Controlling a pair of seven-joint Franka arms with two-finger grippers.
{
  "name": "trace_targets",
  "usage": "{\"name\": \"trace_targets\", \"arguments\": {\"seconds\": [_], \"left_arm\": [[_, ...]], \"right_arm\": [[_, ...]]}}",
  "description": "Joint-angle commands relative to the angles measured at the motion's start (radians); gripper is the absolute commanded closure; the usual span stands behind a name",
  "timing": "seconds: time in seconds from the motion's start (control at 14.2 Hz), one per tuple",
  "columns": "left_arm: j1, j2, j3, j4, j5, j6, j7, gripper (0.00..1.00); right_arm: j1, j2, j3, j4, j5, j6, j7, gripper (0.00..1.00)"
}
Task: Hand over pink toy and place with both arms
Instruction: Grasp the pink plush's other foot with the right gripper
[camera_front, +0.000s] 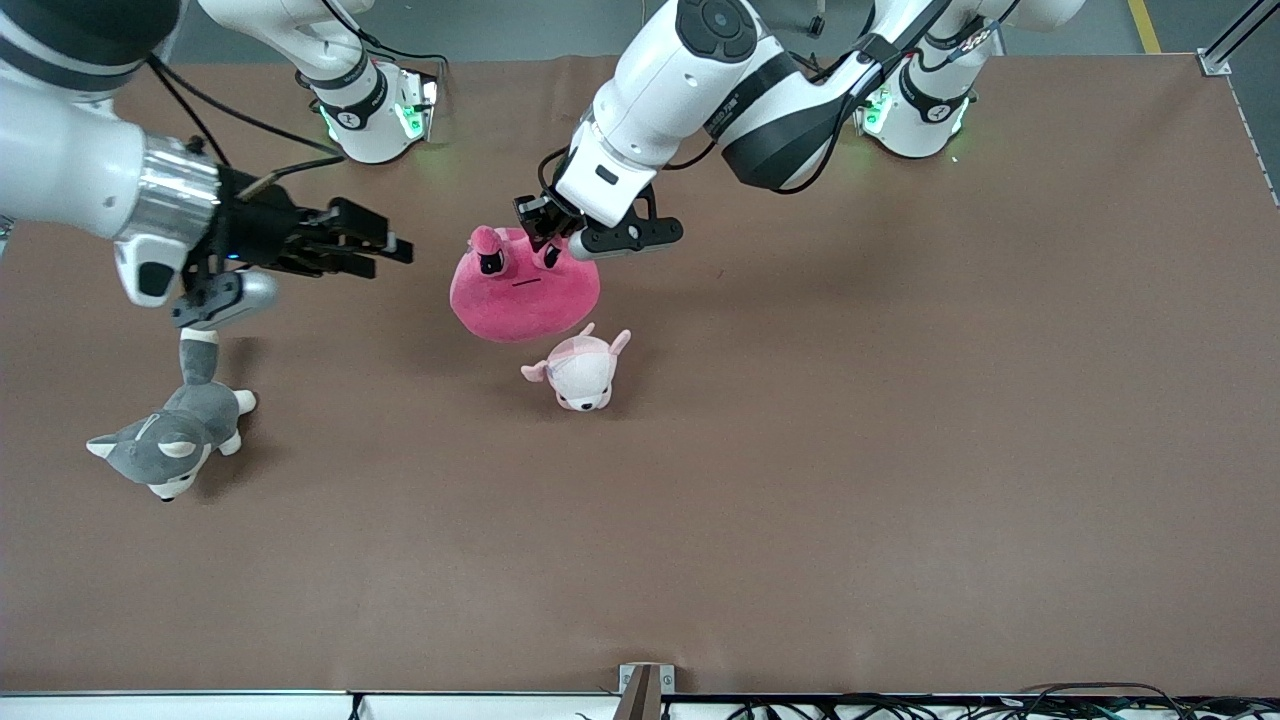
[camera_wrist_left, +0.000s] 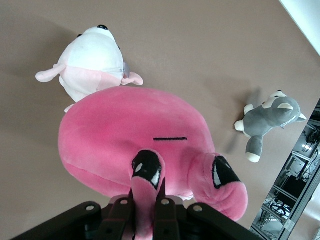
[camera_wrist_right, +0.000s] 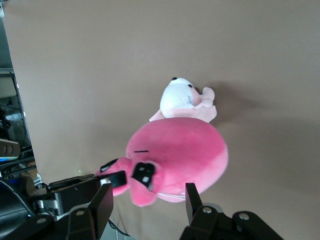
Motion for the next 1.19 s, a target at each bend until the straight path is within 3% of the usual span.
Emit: {"name": "trace_targets", "arguments": {"seconds": [0.0, 0.21, 1.12], "left_arm": [[-0.011, 0.013, 0.004, 0.032, -0.008, 0.005, -0.024, 1.0], [-0.011, 0.011, 0.004, 0.032, -0.008, 0.011, -0.03, 1.0], [-0.011, 0.011, 0.004, 0.032, -0.008, 0.012, -0.035, 1.0]], "right_arm": [[0.044, 0.015, -0.009, -0.006, -0.048, 0.019, 0.007, 0.33], [0.097, 0.028, -0.009, -0.007, -0.164, 0.028, 0.01, 0.33], [0.156, 0.05, -0.007, -0.022, -0.154, 0.001, 0.013, 0.33]]}}
